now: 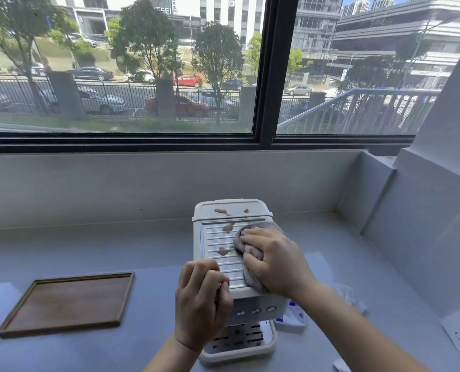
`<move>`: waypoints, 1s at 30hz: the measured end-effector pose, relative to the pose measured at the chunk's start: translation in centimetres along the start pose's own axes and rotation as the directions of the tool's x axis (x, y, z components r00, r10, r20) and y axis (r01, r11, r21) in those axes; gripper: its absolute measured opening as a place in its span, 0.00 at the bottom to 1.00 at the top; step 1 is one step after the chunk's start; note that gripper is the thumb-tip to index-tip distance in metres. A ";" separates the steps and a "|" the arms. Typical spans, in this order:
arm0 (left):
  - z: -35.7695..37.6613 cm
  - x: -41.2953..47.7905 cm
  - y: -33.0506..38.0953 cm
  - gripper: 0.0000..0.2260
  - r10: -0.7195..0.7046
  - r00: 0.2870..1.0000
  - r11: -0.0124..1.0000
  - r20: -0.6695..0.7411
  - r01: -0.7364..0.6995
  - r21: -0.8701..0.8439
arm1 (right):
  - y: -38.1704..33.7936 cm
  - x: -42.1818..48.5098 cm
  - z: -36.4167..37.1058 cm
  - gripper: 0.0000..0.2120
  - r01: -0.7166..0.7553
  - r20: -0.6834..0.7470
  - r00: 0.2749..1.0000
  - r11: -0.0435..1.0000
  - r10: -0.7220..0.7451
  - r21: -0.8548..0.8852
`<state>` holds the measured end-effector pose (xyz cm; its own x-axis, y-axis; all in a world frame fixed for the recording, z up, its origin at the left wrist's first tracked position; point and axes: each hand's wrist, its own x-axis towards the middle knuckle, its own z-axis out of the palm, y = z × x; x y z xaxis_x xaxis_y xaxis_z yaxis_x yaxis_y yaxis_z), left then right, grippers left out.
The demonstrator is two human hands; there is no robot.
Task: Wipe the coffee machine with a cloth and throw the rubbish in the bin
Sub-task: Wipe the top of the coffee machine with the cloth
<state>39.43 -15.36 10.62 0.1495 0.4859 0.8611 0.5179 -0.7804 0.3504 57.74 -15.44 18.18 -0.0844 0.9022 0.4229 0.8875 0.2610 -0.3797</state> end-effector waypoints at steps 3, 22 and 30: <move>0.1 0.1 0.0 0.08 -0.017 1.000 1.000 -0.008 0.017 0.009 | 1.3 1.3 -0.3 0.10 -0.047 -0.011 0.999 0.999 0.047 0.013; -0.2 0.3 0.4 0.09 -0.012 1.000 1.000 -0.012 0.012 0.006 | 2.2 6.0 0.9 0.08 -0.063 0.013 0.998 0.997 0.063 0.033; -0.1 0.2 0.3 0.08 -0.020 1.000 1.000 -0.018 0.020 0.004 | 2.7 6.8 0.8 0.09 -0.011 0.092 0.996 0.998 0.017 -0.062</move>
<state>39.53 -15.56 10.95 0.1240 0.4939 0.8606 0.5241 -0.7691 0.3658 59.24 -8.29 19.41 -0.1110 0.9343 0.3389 0.9148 0.2293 -0.3325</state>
